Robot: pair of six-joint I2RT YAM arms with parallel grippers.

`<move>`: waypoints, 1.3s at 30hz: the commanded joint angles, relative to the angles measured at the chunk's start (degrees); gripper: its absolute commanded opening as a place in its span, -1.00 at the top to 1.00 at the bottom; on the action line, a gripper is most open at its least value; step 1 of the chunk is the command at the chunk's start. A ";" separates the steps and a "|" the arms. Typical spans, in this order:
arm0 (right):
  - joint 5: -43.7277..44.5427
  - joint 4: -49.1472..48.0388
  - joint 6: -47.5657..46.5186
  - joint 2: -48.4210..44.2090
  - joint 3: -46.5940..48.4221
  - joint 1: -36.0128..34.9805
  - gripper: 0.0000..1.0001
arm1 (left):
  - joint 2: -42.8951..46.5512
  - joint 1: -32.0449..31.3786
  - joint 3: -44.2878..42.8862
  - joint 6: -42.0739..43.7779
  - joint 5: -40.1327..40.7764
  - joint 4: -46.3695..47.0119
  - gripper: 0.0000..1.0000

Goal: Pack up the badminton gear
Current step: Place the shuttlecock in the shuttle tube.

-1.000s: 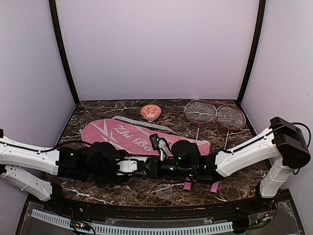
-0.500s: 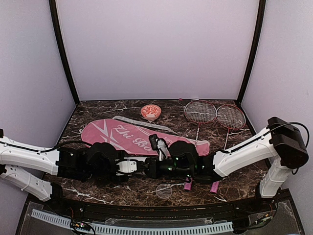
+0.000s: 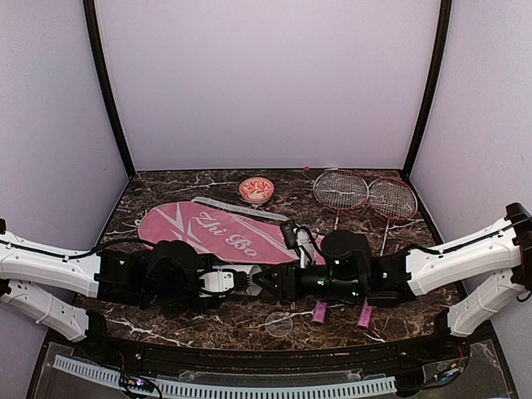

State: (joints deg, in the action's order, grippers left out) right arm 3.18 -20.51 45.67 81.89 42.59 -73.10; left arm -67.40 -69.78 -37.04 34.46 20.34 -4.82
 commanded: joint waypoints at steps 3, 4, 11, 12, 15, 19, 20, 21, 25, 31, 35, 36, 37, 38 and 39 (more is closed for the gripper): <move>2.58 8.05 -0.35 -7.16 -2.52 -0.38 0.08 | 1.24 -0.36 -0.61 -0.37 0.61 1.91 -0.38; 3.29 9.63 -0.47 -8.21 -2.61 -0.43 0.07 | 1.17 -0.36 -0.63 -0.36 0.73 1.92 -0.38; 10.03 26.30 1.27 -10.98 -2.00 -0.46 0.11 | -0.33 -0.36 -1.32 -0.18 1.22 1.09 -0.38; 10.69 28.52 1.54 -10.22 -1.50 -0.54 0.13 | -0.41 -0.36 -1.41 -0.18 1.09 1.09 -0.38; 13.34 33.48 2.69 -8.01 0.04 -1.98 0.14 | -0.25 -0.36 -1.59 -0.18 0.91 1.10 -0.38; 13.70 36.36 4.72 -2.96 2.77 -3.92 0.20 | 0.35 -0.36 -1.33 -0.06 1.15 1.16 -0.38; 13.63 36.68 5.00 -1.59 3.41 -4.36 0.21 | 0.52 -0.31 -1.29 -0.07 1.07 1.13 -0.38; 13.59 36.76 5.38 -0.27 4.06 -4.82 0.21 | 0.70 -0.35 -1.28 -0.10 0.90 1.16 -0.38; 12.70 36.38 6.23 3.91 5.58 -5.77 0.20 | 0.95 -0.36 -1.26 -0.14 0.84 1.07 -0.38; 12.81 38.26 7.21 8.92 8.40 -5.80 0.22 | 1.51 -0.35 -1.28 -0.19 0.25 0.89 -0.37; 12.47 38.54 7.16 12.21 9.99 -5.74 0.27 | 1.82 -0.36 -1.28 -0.19 -0.09 0.81 -0.38; 12.49 38.76 7.15 12.71 10.30 -5.74 0.31 | 1.96 -0.36 -1.32 -0.29 -0.19 0.82 -0.38; 12.47 38.91 7.15 13.14 10.58 -5.74 0.35 | 2.06 -0.36 -1.29 -0.31 -0.21 0.79 -0.38; 12.59 39.11 7.13 13.47 10.78 -5.78 0.38 | 2.09 -0.36 -1.28 -0.27 -0.28 0.80 -0.38; 12.70 39.22 7.15 13.78 10.92 -5.74 0.41 | 2.17 -0.36 -1.28 -0.27 -0.30 0.70 -0.38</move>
State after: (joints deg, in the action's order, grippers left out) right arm 15.07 17.58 52.62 94.43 51.64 -78.32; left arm -67.22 -69.97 -37.06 34.46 20.47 -4.82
